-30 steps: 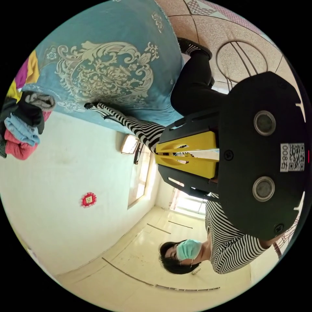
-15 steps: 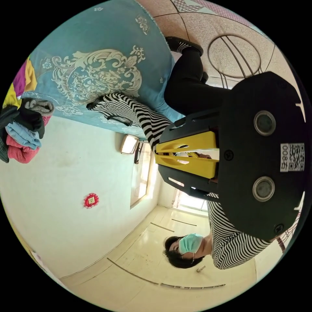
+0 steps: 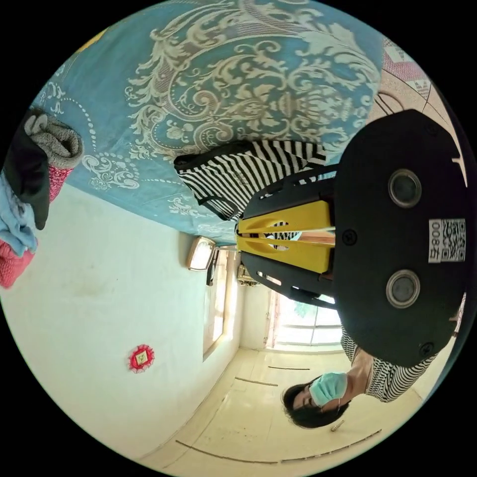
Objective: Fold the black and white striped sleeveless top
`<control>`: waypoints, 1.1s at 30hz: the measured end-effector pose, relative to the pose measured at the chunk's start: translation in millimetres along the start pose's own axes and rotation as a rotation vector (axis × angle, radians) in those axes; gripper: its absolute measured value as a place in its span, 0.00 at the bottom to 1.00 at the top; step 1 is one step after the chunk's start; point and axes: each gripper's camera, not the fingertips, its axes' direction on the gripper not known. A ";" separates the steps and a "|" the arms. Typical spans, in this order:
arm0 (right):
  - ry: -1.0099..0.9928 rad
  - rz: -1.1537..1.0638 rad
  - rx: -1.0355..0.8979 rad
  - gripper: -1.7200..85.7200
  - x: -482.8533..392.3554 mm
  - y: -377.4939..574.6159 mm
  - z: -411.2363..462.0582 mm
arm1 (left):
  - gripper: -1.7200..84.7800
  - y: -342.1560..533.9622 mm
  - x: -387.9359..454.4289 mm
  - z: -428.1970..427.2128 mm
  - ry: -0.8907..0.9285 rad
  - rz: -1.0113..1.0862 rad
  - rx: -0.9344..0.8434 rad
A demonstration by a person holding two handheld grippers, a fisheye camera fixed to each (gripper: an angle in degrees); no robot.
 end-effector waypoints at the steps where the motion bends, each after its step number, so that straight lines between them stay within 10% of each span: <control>1: 0.020 0.012 -0.013 0.03 -2.4 -19.2 12.0 | 0.04 -18.8 -5.6 10.8 -0.007 -0.005 -0.003; 18: 0.236 0.031 0.015 0.04 -41.9 -91.3 86.6 | 0.09 -84.0 -71.2 97.3 -0.003 0.084 0.011; 25: 0.575 -0.254 -0.307 0.02 -120.6 -52.9 189.6 | 0.03 -48.0 -21.0 248.0 -0.413 0.439 -0.405; 33: 0.873 -0.388 -0.483 0.02 -155.2 -49.7 262.5 | 0.02 -68.5 -15.1 324.9 -0.622 0.545 -0.423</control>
